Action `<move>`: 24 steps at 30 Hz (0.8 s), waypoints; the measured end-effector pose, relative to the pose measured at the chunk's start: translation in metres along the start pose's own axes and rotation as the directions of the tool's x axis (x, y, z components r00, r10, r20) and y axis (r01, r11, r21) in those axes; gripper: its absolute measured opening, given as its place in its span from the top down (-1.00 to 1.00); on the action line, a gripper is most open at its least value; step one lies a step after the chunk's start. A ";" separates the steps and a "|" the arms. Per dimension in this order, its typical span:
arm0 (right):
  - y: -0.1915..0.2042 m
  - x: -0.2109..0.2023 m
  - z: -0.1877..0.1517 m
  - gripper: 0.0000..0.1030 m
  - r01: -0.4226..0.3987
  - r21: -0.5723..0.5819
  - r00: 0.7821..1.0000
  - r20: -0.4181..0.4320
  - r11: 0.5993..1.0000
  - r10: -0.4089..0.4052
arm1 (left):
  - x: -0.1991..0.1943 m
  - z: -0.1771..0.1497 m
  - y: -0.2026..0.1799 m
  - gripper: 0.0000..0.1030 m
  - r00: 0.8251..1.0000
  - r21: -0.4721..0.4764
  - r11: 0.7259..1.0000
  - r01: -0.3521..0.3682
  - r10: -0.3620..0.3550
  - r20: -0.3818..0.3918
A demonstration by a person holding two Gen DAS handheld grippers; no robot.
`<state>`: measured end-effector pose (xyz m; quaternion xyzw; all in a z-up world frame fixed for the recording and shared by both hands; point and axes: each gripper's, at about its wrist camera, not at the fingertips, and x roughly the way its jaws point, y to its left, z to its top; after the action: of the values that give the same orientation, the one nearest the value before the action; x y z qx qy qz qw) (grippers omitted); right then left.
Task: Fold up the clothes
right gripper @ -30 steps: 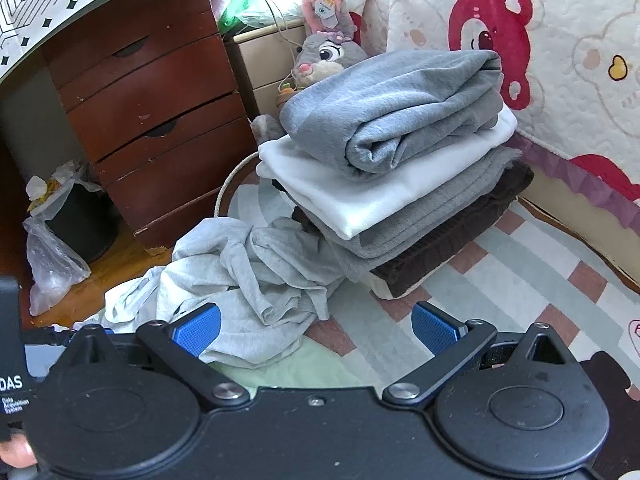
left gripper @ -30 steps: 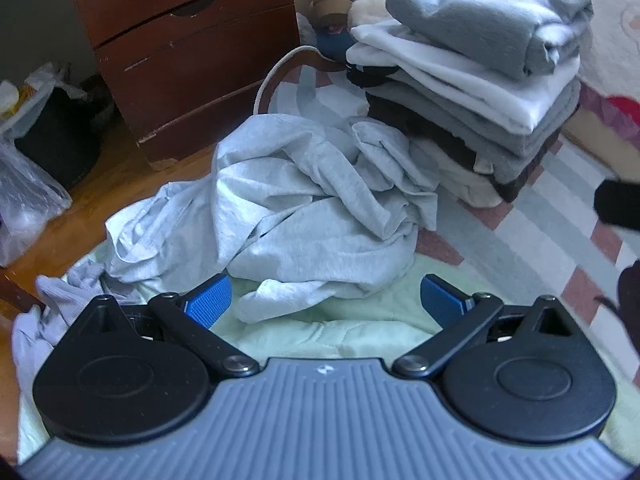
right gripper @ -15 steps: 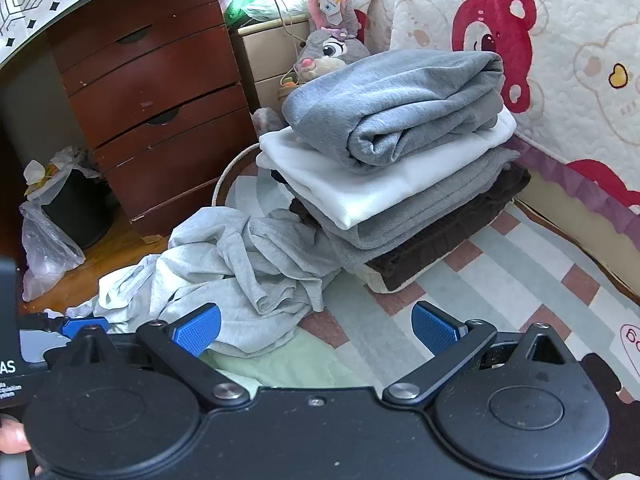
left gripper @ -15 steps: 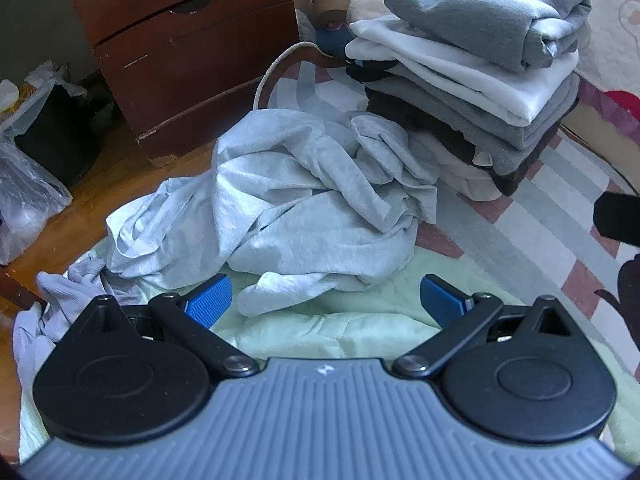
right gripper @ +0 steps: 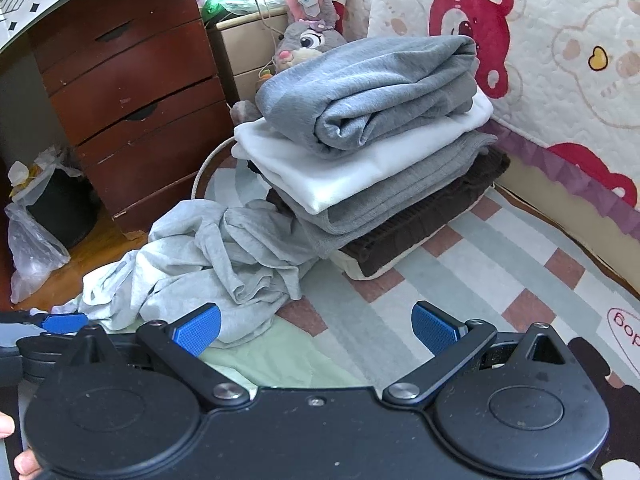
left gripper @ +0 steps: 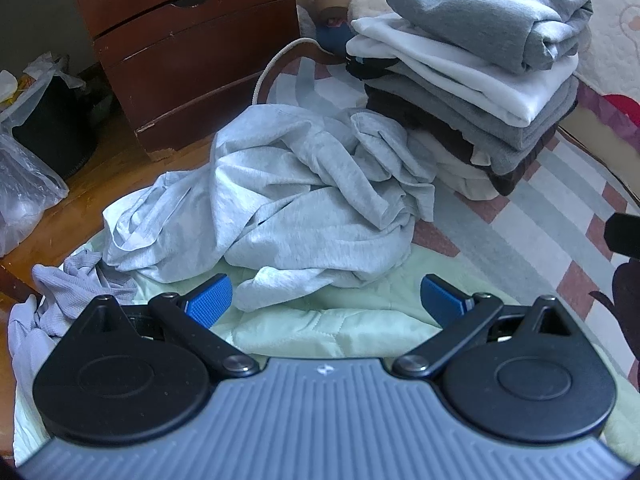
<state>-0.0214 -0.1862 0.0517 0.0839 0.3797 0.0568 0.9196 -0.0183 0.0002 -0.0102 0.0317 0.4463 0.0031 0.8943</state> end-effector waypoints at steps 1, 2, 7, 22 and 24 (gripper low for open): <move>0.001 0.000 0.001 -1.00 0.000 -0.001 1.000 -0.001 1.000 0.000 | 0.000 0.000 0.000 -0.98 1.000 0.001 1.000 0.001 -0.001 0.000; 0.002 0.001 0.002 -1.00 -0.001 -0.002 1.000 -0.001 1.000 0.001 | -0.001 0.000 0.000 -0.98 1.000 0.001 1.000 0.003 -0.003 0.000; 0.005 0.001 0.004 -1.00 -0.003 -0.006 1.000 -0.003 1.000 0.003 | -0.001 0.000 0.000 -0.99 1.000 0.001 1.000 0.005 -0.005 0.000; 0.009 0.044 0.001 -0.99 -0.137 0.069 0.989 -0.051 0.988 0.140 | 0.029 -0.013 0.036 -1.00 1.000 -0.118 0.993 -0.017 0.018 0.014; 0.016 0.054 0.006 -0.99 -0.193 0.074 0.978 -0.064 0.978 0.198 | 0.040 -0.019 0.054 -1.00 0.999 -0.178 0.984 -0.010 0.019 0.045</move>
<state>0.0201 -0.1623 0.0218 0.1495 0.4037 0.1371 0.8921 -0.0080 0.0563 -0.0503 -0.0448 0.4232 0.0486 0.9036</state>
